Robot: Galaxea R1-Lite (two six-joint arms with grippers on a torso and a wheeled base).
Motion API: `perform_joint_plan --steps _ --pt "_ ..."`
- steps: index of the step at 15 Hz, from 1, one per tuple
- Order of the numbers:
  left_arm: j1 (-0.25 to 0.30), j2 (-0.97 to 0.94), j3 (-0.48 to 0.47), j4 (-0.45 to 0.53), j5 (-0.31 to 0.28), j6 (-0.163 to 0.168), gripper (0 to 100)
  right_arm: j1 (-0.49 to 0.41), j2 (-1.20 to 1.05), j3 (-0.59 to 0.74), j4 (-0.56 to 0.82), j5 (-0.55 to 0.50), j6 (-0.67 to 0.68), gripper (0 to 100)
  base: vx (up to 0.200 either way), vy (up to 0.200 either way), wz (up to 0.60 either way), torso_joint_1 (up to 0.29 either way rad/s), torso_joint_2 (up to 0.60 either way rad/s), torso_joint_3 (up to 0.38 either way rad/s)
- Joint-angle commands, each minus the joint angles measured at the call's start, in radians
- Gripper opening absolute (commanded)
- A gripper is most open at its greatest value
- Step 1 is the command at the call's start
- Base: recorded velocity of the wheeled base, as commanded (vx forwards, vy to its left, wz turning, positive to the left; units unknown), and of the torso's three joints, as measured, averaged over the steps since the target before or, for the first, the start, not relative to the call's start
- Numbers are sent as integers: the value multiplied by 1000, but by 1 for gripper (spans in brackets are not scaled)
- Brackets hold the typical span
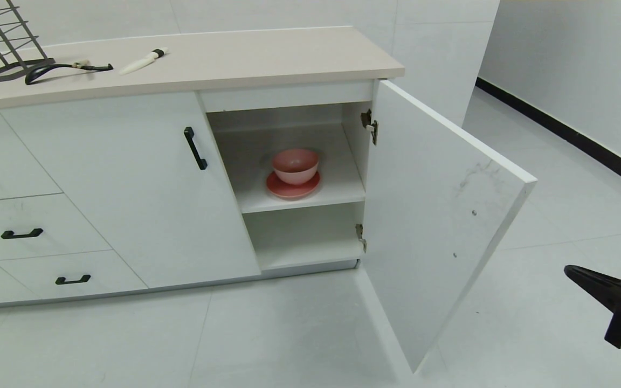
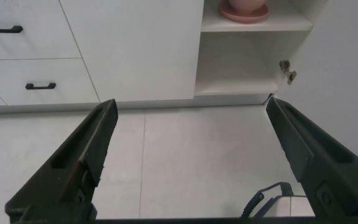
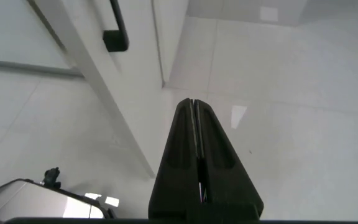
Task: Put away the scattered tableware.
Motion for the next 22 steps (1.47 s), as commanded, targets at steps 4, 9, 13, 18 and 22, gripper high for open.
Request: perform_joint_plan --steps 4,9,13,18,22 --pt "0 1 0 0 1 -1 100 14 204 -123 -106 173 -85 0 0 0 0 0 0 0" --pt "0 1 0 0 1 -1 100 26 345 -172 -241 258 -99 0 0 0 0 0 0 0" --pt "0 1 0 0 1 -1 100 120 386 -270 -246 262 -100 0 0 0 0 0 0 0" --pt "0 1 0 0 1 -1 100 175 389 -278 -246 262 -111 0 0 0 0 0 0 0" --pt "0 1 0 0 1 -1 100 255 398 -290 -246 261 -111 0 0 0 0 0 0 0"
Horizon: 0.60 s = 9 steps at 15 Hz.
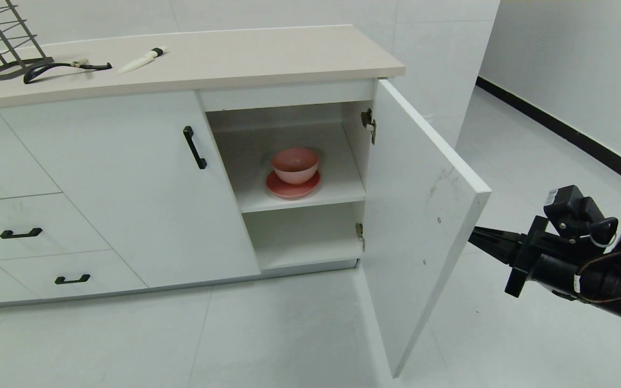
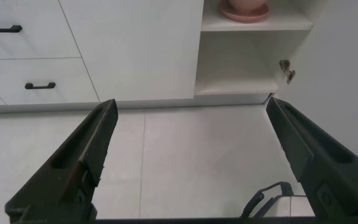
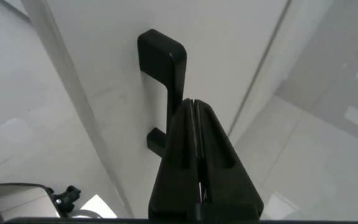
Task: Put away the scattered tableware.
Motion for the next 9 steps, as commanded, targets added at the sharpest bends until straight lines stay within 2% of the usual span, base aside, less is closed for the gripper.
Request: perform_joint_plan --steps 1,4,9 --pt "0 1 0 0 0 -1 100 32 10 -12 0 0 1 0 0 0 0 0 0 0" --pt "0 1 0 0 0 -2 100 39 20 -29 0 0 1 0 0 0 0 0 0 0" --pt "0 1 0 0 0 -2 100 127 50 -82 0 -2 6 0 0 0 0 0 0 0"
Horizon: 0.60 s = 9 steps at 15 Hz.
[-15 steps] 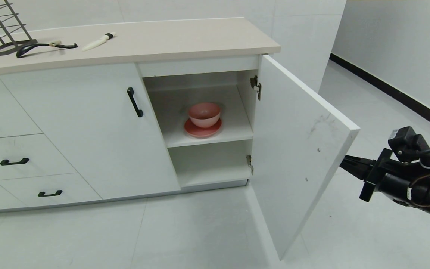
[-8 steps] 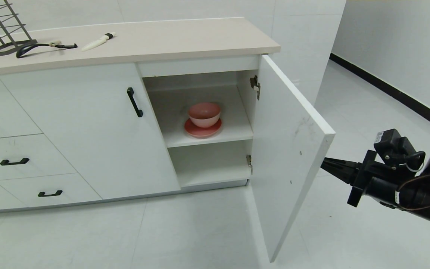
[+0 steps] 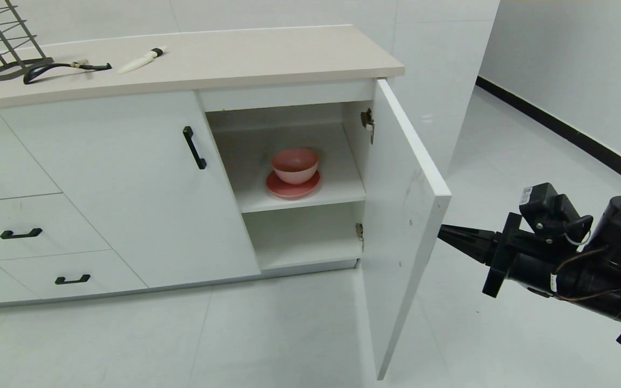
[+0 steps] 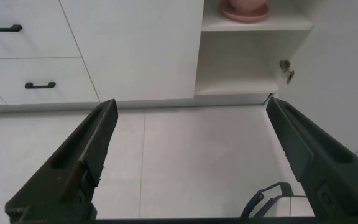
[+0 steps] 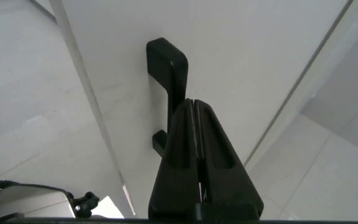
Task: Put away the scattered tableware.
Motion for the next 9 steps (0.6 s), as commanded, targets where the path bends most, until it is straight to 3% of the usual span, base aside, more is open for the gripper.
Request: perform_joint_plan --steps 1,9 --pt "0 1 0 0 1 -1 100 31 31 -36 -1 1 0 0 0 0 0 0 0 0" --pt "0 1 0 0 1 -1 100 108 129 -151 -1 -1 1 0 0 0 0 0 0 0"
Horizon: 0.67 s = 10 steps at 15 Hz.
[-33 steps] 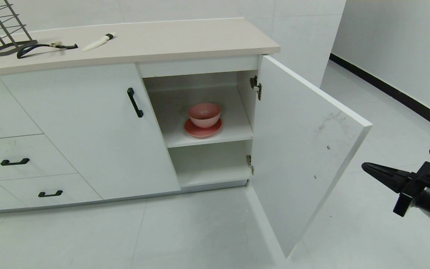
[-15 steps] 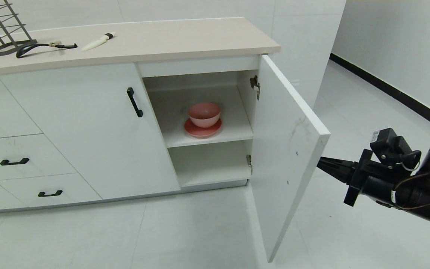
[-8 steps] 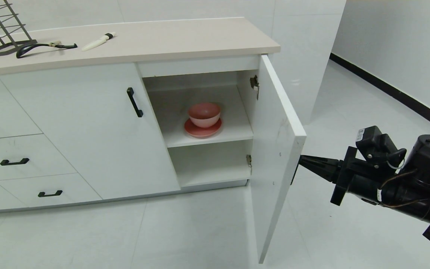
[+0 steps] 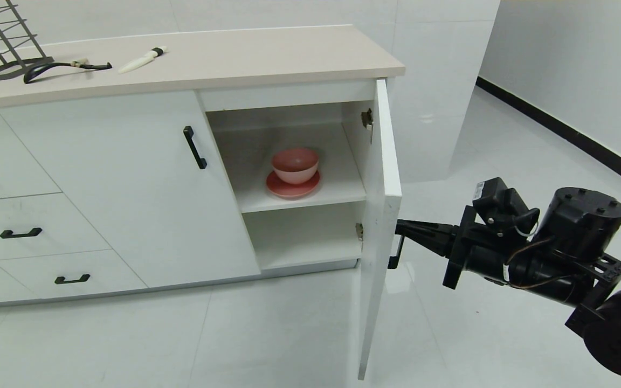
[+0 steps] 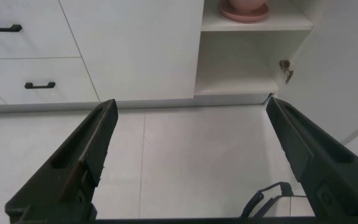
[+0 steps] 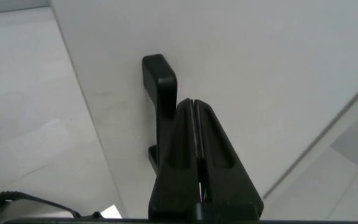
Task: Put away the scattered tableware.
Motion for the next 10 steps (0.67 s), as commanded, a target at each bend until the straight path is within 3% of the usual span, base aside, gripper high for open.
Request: perform_joint_plan --steps 1,10 --pt "0 1 0 0 0 -1 100 12 38 -35 -1 -1 -1 0 0 0 0 0 0 0" --pt "0 1 0 0 0 -1 100 112 159 -197 -5 -1 16 0 0 0 0 0 0 0"
